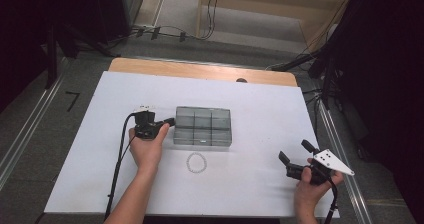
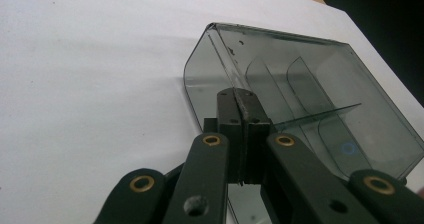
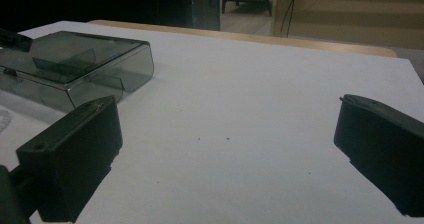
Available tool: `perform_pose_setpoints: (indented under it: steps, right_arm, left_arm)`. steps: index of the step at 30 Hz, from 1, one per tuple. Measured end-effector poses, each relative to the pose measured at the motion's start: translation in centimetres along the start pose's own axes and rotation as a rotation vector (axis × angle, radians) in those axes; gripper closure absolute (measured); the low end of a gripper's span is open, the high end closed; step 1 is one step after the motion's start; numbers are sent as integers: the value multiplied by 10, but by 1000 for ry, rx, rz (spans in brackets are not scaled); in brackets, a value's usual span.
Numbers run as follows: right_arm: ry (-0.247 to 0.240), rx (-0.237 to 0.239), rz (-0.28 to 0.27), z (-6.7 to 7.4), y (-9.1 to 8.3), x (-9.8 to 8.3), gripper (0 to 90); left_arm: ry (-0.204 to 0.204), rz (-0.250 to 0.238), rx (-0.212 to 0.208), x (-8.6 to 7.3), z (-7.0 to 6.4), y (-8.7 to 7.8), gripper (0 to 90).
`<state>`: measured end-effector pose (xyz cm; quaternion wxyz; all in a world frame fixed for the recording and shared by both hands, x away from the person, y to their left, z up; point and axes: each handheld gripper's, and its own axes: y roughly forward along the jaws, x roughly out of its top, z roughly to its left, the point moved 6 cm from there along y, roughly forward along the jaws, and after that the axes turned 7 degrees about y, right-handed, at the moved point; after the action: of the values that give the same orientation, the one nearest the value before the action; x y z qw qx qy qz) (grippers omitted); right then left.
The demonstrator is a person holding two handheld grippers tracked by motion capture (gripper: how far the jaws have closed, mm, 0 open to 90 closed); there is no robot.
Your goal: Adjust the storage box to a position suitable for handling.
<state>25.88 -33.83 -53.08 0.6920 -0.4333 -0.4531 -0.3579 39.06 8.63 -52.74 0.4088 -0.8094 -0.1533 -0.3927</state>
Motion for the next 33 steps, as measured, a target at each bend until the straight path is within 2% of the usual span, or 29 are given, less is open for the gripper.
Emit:
perform_pose_setpoints:
  steps: [13, 16, 17, 18, 19, 20, 21, 22, 24, 26, 27, 30, 33]
  right_arm:
    - [1, -3, 7, 1, 0, 0, 0]
    - [1, -3, 6, 1, 0, 0, 0]
    - [1, -3, 7, 1, 0, 0, 0]
    - [1, -3, 7, 1, 0, 0, 0]
    - [-1, -2, 7, 1, 0, 0, 0]
    - [-2, -2, 8, 1, 1, 0, 0]
    - [-6, 3, 10, 1, 1, 0, 0]
    - [-6, 3, 10, 1, 1, 0, 0]
    - [-5, 4, 15, 2, 2, -1, 0]
    - [-12, 5, 16, 2, 2, -1, 0]
    - [-12, 5, 16, 2, 2, -1, 0]
    - [-15, 4, 20, 2, 2, -1, 0]
    - [-16, 5, 24, 3, 3, -1, 0]
  left_arm:
    - [24, 5, -12, 1, -2, -3, 895]
    - [51, 7, -19, 1, -2, -5, 894]
    - [74, 3, -7, 2, -3, -7, 880]
    - [74, 3, -7, 2, -3, -7, 800]
    - [88, 6, 24, 2, -2, -10, 800]
    - [95, 5, 24, 2, -1, -11, 720]
    - [105, 1, 21, 3, -1, -14, 689]
    - [105, 1, 21, 3, -1, -14, 671]
    - [133, -7, 28, 4, -2, -17, 653]
    - [168, -23, 22, 5, -5, -22, 591]
    - [168, -23, 22, 5, -5, -22, 576]
    - [202, -41, 22, 4, -8, -28, 557]
    - [230, -37, 17, 3, -10, -32, 520]
